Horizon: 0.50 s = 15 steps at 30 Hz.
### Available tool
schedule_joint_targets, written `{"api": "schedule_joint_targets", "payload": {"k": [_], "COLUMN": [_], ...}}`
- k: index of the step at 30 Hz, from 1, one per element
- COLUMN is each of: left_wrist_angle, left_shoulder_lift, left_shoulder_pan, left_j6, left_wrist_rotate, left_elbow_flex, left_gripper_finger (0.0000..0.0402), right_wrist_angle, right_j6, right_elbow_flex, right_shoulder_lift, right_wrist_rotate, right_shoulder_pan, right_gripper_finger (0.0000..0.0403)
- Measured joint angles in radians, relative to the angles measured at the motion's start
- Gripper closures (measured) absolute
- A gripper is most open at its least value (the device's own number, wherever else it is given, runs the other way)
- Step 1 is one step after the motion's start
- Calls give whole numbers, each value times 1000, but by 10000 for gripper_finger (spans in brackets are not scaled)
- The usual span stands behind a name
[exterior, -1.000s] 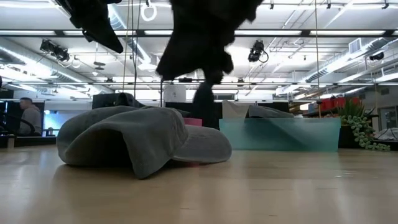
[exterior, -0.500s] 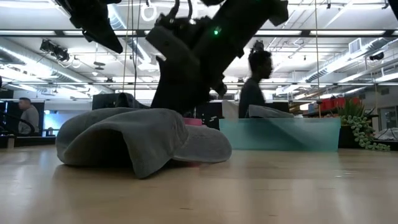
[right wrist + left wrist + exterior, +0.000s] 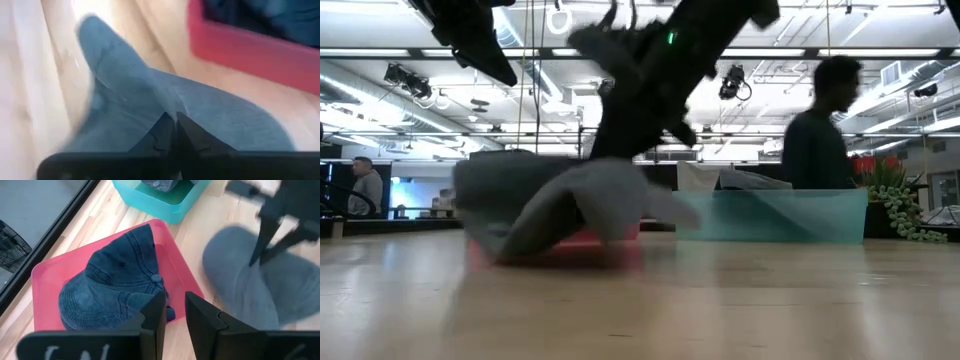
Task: Pick & Place hat
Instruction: Put the gray cap into the blue bin
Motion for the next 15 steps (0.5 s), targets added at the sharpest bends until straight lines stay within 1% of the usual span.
{"api": "schedule_joint_targets", "payload": {"k": [2,5,8,10,12,14,15], "left_wrist_angle": [-4,-5,-5,-5,-5,-5,-5], "left_shoulder_lift": [0,0,0,0,0,0,0], "left_shoulder_pan": [0,0,0,0,0,0,0], "left_j6": [0,0,0,0,0,0,0], "left_wrist_rotate": [0,0,0,0,0,0,0], "left_elbow_flex": [0,0,0,0,0,0,0], "left_gripper_finger": [324,324,324,324,324,324,324], "right_wrist_angle": [-55,-173,-302,-391,-497,-603,-653], "right_j6": [53,114,165,192,231,294,332], "right_elbow_flex": [0,0,0,1,1,1,1], "right_shoulder_lift": [-57,-159,-272,-347,-410,-460,-483], "right_wrist_rotate": [13,41,116,224,366,503,555], "right_shoulder_pan": [0,5,14,17,16,8,1], "right_gripper_finger": [384,395,396,394,395,397,397]}}
